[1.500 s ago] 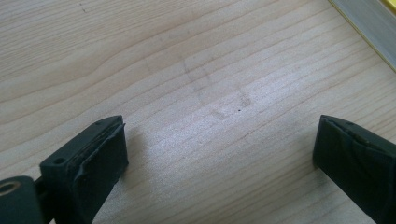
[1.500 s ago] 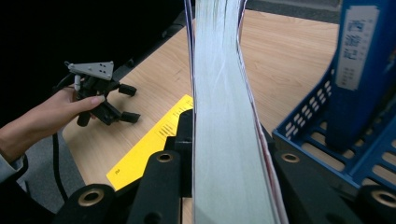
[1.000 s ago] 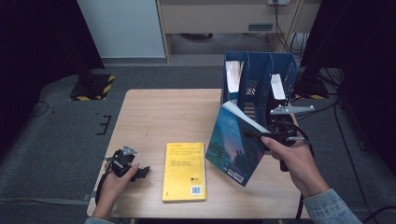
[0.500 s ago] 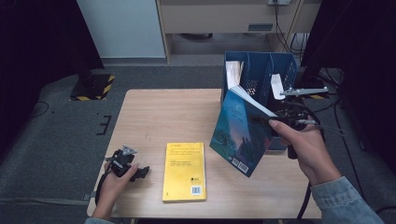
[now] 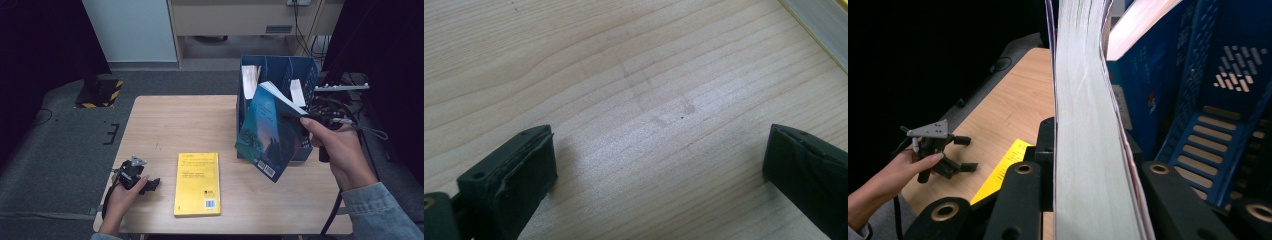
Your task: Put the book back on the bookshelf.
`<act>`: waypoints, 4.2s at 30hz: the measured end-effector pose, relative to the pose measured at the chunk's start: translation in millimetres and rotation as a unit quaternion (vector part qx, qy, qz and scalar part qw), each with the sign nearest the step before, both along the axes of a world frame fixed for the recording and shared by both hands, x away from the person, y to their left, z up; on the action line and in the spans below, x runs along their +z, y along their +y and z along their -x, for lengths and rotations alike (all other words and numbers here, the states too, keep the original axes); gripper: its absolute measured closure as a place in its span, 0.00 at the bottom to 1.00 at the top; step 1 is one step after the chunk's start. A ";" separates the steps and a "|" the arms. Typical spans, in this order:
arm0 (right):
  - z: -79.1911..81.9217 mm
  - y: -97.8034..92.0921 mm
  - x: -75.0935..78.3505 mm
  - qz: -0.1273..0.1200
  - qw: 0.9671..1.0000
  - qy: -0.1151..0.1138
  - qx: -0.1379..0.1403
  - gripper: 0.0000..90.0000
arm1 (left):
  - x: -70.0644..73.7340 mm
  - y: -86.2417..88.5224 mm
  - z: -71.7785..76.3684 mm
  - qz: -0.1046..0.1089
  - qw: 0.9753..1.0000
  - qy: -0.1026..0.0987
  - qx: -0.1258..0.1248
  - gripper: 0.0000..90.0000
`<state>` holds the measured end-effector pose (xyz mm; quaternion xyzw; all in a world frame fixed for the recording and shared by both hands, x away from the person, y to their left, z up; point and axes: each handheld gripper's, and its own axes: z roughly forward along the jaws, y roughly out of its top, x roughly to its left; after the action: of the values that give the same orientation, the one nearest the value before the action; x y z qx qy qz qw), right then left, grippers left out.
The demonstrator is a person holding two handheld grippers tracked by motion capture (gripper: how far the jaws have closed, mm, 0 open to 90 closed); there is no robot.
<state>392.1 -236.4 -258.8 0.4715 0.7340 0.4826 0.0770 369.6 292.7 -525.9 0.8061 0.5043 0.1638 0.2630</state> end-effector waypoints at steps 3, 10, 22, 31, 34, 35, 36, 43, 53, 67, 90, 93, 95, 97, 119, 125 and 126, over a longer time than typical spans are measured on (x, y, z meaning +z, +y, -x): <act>-2.3 -5.0 3.7 0.001 1.000 -0.002 -0.007 0.81 | 0.0 0.1 0.1 0.000 1.000 0.000 0.000 0.00; -8.7 -15.4 7.7 0.011 1.000 0.001 -0.028 0.81 | -0.1 -0.2 0.0 0.000 1.000 0.000 0.001 0.00; -28.7 -28.8 12.5 0.039 0.997 0.010 -0.063 0.81 | -0.6 -0.7 0.0 0.001 1.000 -0.004 0.001 0.00; -43.0 -27.3 17.5 0.042 0.996 0.014 -0.076 0.81 | -0.7 -1.4 0.0 0.001 1.000 -0.005 0.000 0.00; -49.3 -27.0 18.4 0.051 0.995 0.015 -0.085 0.81 | -0.7 -1.7 -0.1 0.002 1.000 -0.005 -0.001 0.00; -51.6 -27.1 18.4 0.053 0.995 0.016 -0.089 0.81 | -0.8 -2.0 -0.2 0.002 1.000 -0.005 -0.002 0.00; -54.3 -27.6 18.2 0.057 0.994 0.018 -0.092 0.81 | -0.9 -2.3 -0.4 0.002 1.000 -0.006 -0.003 0.00; -66.5 -29.0 19.7 0.066 0.991 0.023 -0.111 0.81 | -0.7 -2.5 -0.3 0.002 1.000 -0.004 -0.004 0.00; -79.6 -28.7 19.2 0.086 0.987 0.028 -0.135 0.81 | -0.7 -2.8 -0.3 0.002 1.000 -0.004 -0.005 0.00; -98.9 -24.7 14.4 0.091 0.982 0.029 -0.160 0.81 | -0.7 -3.3 -0.8 0.002 1.000 -0.004 -0.008 0.00; -137.2 1.9 13.5 0.071 0.978 0.012 -0.194 0.81 | -0.7 -4.0 -0.3 0.002 1.000 -0.005 -0.011 0.00; -141.8 4.8 10.8 0.073 0.977 0.013 -0.198 0.81 | -0.7 -4.0 -0.5 0.002 1.000 -0.005 -0.011 0.00; -145.8 5.3 8.0 0.075 0.977 0.015 -0.201 0.81 | -0.7 -4.1 -0.6 0.002 1.000 -0.005 -0.012 0.00; -149.5 5.2 5.3 0.072 0.976 0.017 -0.206 0.81 | -0.7 -4.2 -0.8 0.002 1.000 -0.005 -0.012 0.00; -160.3 17.3 -33.3 0.069 0.972 0.013 -0.224 0.81 | -0.7 -4.7 -1.6 0.002 1.000 -0.004 -0.015 0.00; -161.1 18.0 -39.8 0.065 0.972 0.013 -0.225 0.80 | -0.6 -4.7 -1.8 0.001 1.000 -0.004 -0.016 0.00; -161.3 18.1 -40.6 0.062 0.972 0.015 -0.227 0.81 | -0.7 -4.7 -1.7 0.002 1.000 -0.004 -0.016 0.00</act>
<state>553.4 -218.3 -299.4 0.6275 0.6372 0.3990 0.2026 371.3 288.0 -526.6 0.8127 0.4906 0.1624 0.2691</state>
